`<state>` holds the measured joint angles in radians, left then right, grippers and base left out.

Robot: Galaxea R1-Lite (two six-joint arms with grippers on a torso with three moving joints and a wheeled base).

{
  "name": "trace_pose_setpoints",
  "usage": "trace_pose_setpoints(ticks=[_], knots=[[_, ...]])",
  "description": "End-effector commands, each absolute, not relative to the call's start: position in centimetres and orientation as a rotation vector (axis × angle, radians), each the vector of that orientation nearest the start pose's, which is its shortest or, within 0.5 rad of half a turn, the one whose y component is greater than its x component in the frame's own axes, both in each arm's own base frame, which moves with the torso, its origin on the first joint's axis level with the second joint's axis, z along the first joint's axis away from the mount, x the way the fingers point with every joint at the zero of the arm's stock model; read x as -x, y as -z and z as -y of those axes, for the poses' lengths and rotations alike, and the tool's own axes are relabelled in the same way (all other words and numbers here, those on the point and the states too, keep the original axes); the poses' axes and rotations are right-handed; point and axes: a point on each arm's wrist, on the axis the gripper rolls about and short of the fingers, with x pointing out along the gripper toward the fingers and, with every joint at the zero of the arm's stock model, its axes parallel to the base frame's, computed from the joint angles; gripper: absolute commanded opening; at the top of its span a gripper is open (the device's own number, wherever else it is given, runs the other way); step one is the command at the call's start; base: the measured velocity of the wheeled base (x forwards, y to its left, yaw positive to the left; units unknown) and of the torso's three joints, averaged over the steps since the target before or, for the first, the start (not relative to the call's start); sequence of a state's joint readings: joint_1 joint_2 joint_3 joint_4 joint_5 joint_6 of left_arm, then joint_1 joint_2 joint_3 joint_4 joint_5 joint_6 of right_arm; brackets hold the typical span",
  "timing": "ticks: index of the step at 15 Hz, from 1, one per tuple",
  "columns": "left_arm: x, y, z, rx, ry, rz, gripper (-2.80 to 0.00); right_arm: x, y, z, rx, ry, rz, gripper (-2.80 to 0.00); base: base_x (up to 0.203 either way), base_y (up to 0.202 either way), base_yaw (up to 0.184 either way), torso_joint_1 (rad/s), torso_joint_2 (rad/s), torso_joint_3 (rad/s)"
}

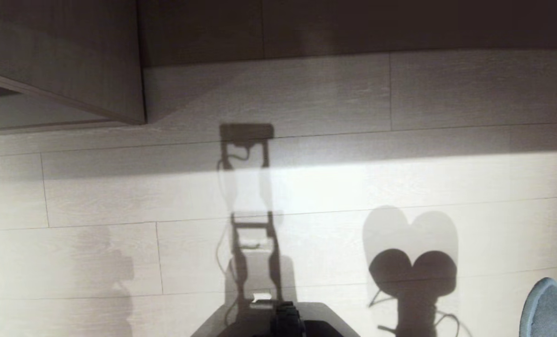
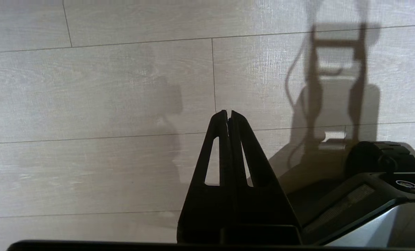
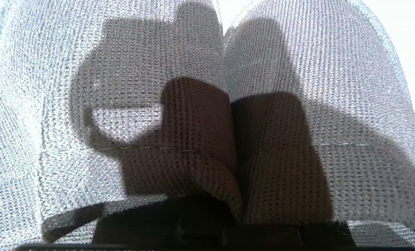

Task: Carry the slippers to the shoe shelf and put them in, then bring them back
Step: Place the slippers into the shoe cabinet

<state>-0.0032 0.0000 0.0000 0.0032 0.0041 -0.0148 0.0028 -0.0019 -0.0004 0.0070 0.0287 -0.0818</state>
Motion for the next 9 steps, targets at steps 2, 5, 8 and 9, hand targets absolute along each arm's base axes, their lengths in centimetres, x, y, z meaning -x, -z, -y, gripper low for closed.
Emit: trace_pose_setpoints(ticks=[2,5,8,9], knots=[[2.26,-7.48,-0.02,0.015,-0.002,-0.005,-2.8,2.27,-7.46,-0.06,0.086,-0.034,-0.009,-2.8,0.0,0.0,0.0,0.004,0.0,0.198],[2.27,-7.47,-0.02,0.015,-0.002,-0.005,-2.8,2.27,-7.46,-0.05,0.083,-0.03,-0.01,-2.8,0.0,0.0,0.0,0.001,0.0,0.203],[2.27,-7.47,-0.02,0.014,-0.002,-0.005,-2.8,2.27,-7.46,-0.05,0.077,-0.03,-0.01,-2.8,0.0,0.0,0.0,0.002,0.0,0.201],[2.27,-7.47,-0.02,0.015,-0.002,-0.005,-2.8,2.27,-7.46,-0.05,0.078,-0.03,-0.01,-2.8,0.0,0.0,0.0,0.003,0.0,0.203]])
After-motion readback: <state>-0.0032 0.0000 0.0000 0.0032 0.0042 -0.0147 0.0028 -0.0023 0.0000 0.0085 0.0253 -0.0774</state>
